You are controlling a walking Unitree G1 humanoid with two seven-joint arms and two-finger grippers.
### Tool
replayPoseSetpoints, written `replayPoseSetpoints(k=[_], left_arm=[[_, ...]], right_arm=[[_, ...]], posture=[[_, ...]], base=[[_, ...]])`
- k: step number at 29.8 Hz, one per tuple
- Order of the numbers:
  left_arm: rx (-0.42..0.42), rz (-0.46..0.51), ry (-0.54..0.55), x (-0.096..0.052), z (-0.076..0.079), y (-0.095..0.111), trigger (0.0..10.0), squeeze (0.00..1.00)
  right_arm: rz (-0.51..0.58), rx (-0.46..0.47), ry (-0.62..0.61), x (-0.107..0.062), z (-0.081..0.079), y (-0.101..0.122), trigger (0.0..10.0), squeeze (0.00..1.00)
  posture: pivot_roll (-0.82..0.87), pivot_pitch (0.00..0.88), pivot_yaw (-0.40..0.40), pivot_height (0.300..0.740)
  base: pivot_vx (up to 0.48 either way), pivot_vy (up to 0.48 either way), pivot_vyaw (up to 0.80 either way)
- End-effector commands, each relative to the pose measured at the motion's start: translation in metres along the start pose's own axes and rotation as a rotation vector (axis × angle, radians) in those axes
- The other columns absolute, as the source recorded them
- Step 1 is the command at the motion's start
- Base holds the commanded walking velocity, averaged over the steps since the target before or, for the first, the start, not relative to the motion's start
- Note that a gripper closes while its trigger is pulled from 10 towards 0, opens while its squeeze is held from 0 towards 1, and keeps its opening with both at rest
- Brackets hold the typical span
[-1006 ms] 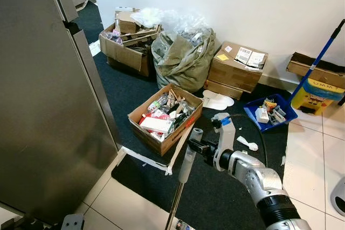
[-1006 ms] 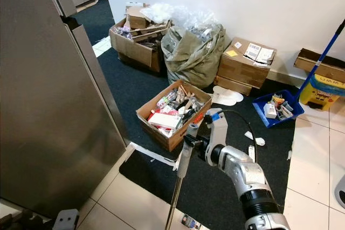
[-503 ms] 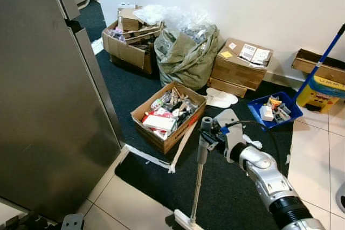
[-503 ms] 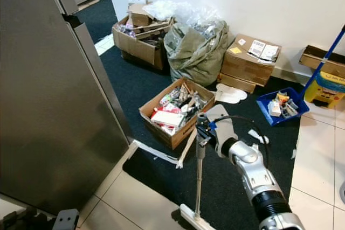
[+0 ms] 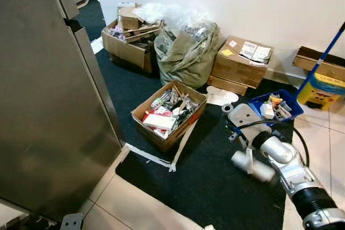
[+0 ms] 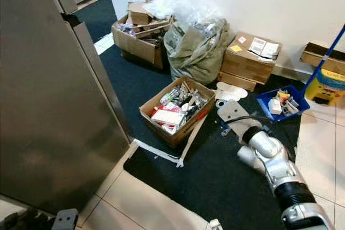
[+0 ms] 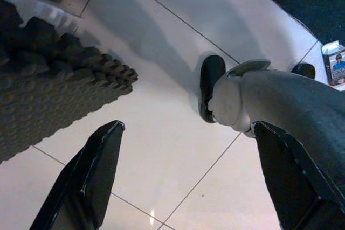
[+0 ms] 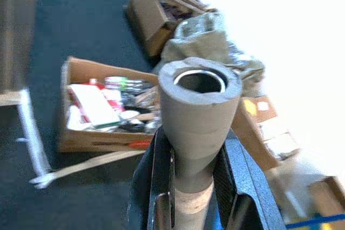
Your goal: Sweep floor
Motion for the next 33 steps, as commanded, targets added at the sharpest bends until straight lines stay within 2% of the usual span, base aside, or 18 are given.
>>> replayPoseSetpoints(k=[1, 2, 4, 5, 6, 7, 9, 10, 11, 13, 17, 21, 26, 28, 33], left_arm=[[-0.002, -0.025, 0.012, -0.003, -0.005, -0.008, 10.0, 0.00], [-0.002, -0.025, 0.012, -0.003, -0.005, -0.008, 10.0, 0.00], [0.001, -0.025, 0.010, -0.003, -0.005, -0.008, 10.0, 0.00], [0.001, -0.025, 0.010, -0.003, -0.005, -0.008, 10.0, 0.00], [0.002, -0.024, 0.009, -0.002, -0.005, -0.008, 10.0, 0.00], [0.002, -0.024, 0.007, -0.002, -0.005, -0.008, 10.0, 0.00], [0.002, -0.024, 0.007, -0.002, -0.005, -0.008, 10.0, 0.00], [0.004, -0.024, 0.005, -0.002, -0.004, -0.007, 10.0, 0.00], [0.004, -0.024, 0.005, -0.002, -0.004, -0.007, 10.0, 0.00], [0.007, -0.025, -0.003, -0.002, -0.002, -0.007, 10.0, 0.00], [0.010, -0.026, -0.007, -0.002, -0.001, -0.007, 10.0, 0.00], [0.016, -0.023, -0.019, -0.001, 0.001, -0.007, 10.0, 0.00], [0.013, -0.021, -0.023, -0.001, 0.002, -0.007, 10.0, 0.00], [0.000, -0.017, -0.023, -0.001, 0.003, -0.006, 10.0, 0.00], [-0.009, -0.017, -0.019, 0.000, 0.004, -0.005, 10.0, 0.00]], right_arm=[[0.062, 0.019, -0.020, 0.003, 0.005, 0.013, 10.0, 0.00], [0.062, 0.019, -0.020, 0.003, 0.005, 0.013, 10.0, 0.00], [0.093, 0.132, -0.025, 0.006, 0.006, 0.017, 10.0, 0.00], [0.093, 0.132, -0.025, 0.006, 0.006, 0.017, 10.0, 0.00], [0.107, 0.212, -0.022, 0.008, 0.004, 0.019, 10.0, 0.00], [0.124, 0.335, -0.009, 0.011, 0.001, 0.022, 10.0, 0.00], [0.124, 0.335, -0.009, 0.011, 0.001, 0.022, 10.0, 0.00], [0.144, 0.459, 0.014, 0.013, -0.001, 0.027, 10.0, 0.00], [0.144, 0.459, 0.014, 0.013, -0.001, 0.027, 10.0, 0.00], [0.158, 0.638, 0.107, 0.016, -0.005, 0.037, 10.0, 0.00], [0.162, 0.670, 0.140, 0.016, -0.005, 0.042, 10.0, 0.00], [0.199, 0.678, 0.172, 0.017, 0.006, 0.060, 10.0, 0.00], [0.215, 0.686, 0.188, 0.017, 0.005, 0.065, 10.0, 0.00], [0.219, 0.717, 0.243, 0.020, -0.009, 0.071, 10.0, 0.00], [0.217, 0.746, 0.258, 0.022, -0.017, 0.073, 10.0, 0.00]], posture=[[-0.03, 0.137, 0.035, 0.740], [-0.03, 0.137, 0.035, 0.740], [-0.03, 0.139, 0.033, 0.740], [-0.03, 0.139, 0.033, 0.740], [-0.04, 0.137, 0.032, 0.740], [-0.04, 0.135, 0.031, 0.740], [-0.04, 0.135, 0.031, 0.740], [-0.04, 0.131, 0.027, 0.740], [-0.04, 0.131, 0.027, 0.740], [-0.05, 0.122, 0.018, 0.740], [-0.05, 0.118, 0.015, 0.740], [-0.06, 0.098, 0.011, 0.740], [-0.06, 0.096, 0.009, 0.740], [-0.06, 0.091, 0.007, 0.740], [-0.06, 0.088, 0.004, 0.740]], base=[[0.000, 0.000, 0.00], [0.000, 0.000, 0.00], [0.000, 0.000, 0.00], [0.000, 0.000, 0.00], [0.000, 0.000, 0.00], [0.000, 0.000, 0.00], [0.000, 0.000, 0.00], [0.000, 0.000, 0.00], [0.000, 0.000, 0.00], [0.000, 0.000, 0.00], [0.000, 0.000, 0.00], [0.000, 0.000, 0.00], [0.000, 0.000, 0.00], [0.000, 0.000, -0.38], [0.000, 0.000, -0.75]])
Point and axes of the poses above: a point about 5 cm out from each wrist's last joint towards the gripper, its own x axis pointing out of the wrist towards the gripper, its own y axis along the axis of the wrist's last joint, z = x × y, the point moved 3 cm from there along x, pointing out of the wrist towards the gripper, and after that the axes turned 13 degrees about x, right-handed, at the moved point
